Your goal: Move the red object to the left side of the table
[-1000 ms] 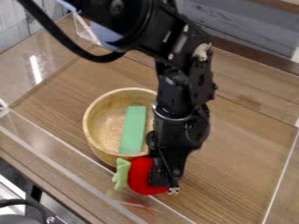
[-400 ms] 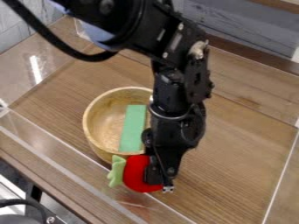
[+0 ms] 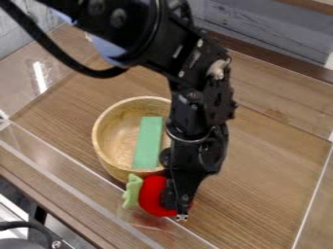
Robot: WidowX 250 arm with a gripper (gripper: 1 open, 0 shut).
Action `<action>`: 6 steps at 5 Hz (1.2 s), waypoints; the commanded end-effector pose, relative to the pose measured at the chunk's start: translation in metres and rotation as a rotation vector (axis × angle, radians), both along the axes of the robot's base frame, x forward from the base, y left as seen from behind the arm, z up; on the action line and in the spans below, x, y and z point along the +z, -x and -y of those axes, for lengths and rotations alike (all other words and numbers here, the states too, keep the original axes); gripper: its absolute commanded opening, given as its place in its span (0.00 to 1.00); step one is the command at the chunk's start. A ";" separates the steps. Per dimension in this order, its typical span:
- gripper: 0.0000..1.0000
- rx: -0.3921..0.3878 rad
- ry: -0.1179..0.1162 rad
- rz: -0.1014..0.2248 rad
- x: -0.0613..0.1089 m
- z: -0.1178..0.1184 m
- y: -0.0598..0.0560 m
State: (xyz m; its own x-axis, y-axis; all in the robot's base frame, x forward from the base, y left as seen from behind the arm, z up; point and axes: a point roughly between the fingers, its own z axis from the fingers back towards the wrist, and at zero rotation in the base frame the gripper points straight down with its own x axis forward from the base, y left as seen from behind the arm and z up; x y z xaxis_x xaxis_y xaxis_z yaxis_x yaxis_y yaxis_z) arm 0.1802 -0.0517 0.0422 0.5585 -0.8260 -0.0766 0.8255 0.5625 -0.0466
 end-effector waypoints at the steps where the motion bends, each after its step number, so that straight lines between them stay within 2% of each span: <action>1: 0.00 -0.023 -0.001 0.032 0.001 -0.001 -0.007; 2: 0.00 -0.038 -0.010 0.042 0.010 0.000 -0.004; 3: 0.00 -0.037 -0.021 0.058 0.028 -0.011 -0.009; 4: 1.00 -0.049 -0.019 0.047 0.029 -0.021 -0.013; 6: 1.00 -0.152 -0.004 0.024 0.003 -0.042 -0.011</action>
State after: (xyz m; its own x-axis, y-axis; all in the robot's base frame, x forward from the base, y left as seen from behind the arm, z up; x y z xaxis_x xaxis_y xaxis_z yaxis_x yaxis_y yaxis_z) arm 0.1870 -0.0115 0.0414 0.4309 -0.8992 -0.0757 0.8994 0.4348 -0.0446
